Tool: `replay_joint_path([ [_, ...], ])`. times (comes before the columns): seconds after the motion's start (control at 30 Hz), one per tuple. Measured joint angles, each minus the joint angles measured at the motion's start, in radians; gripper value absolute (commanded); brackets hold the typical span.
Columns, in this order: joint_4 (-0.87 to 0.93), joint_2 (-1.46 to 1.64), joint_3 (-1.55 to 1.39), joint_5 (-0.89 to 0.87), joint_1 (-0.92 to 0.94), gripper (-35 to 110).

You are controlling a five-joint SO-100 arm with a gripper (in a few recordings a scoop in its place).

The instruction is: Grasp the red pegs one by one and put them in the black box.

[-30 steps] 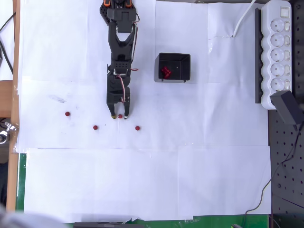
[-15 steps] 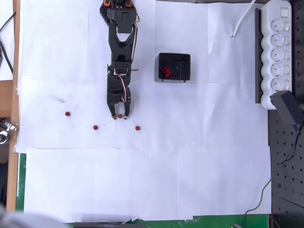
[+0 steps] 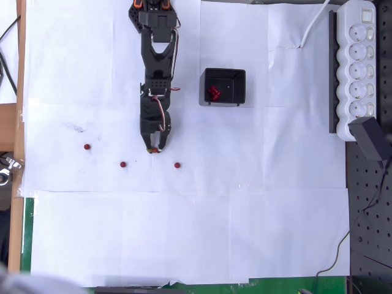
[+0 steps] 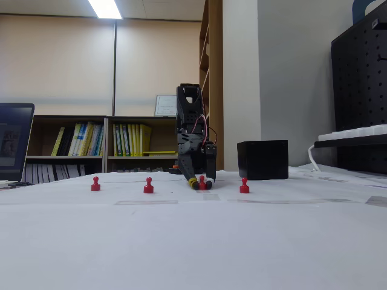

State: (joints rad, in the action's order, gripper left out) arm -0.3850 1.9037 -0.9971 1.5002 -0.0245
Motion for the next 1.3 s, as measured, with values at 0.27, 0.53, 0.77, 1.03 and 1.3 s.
replay_joint_path([
  [0.27,0.325,-0.132,-0.063,0.181,0.000,0],
  [0.53,1.184,-0.502,-0.268,0.466,-0.114,0],
  [0.77,1.793,-0.641,-0.575,0.732,-0.367,0],
  [1.03,1.933,-0.652,-0.683,0.885,-0.655,0],
  [1.3,1.755,-0.445,-0.594,0.908,-0.735,2],
])
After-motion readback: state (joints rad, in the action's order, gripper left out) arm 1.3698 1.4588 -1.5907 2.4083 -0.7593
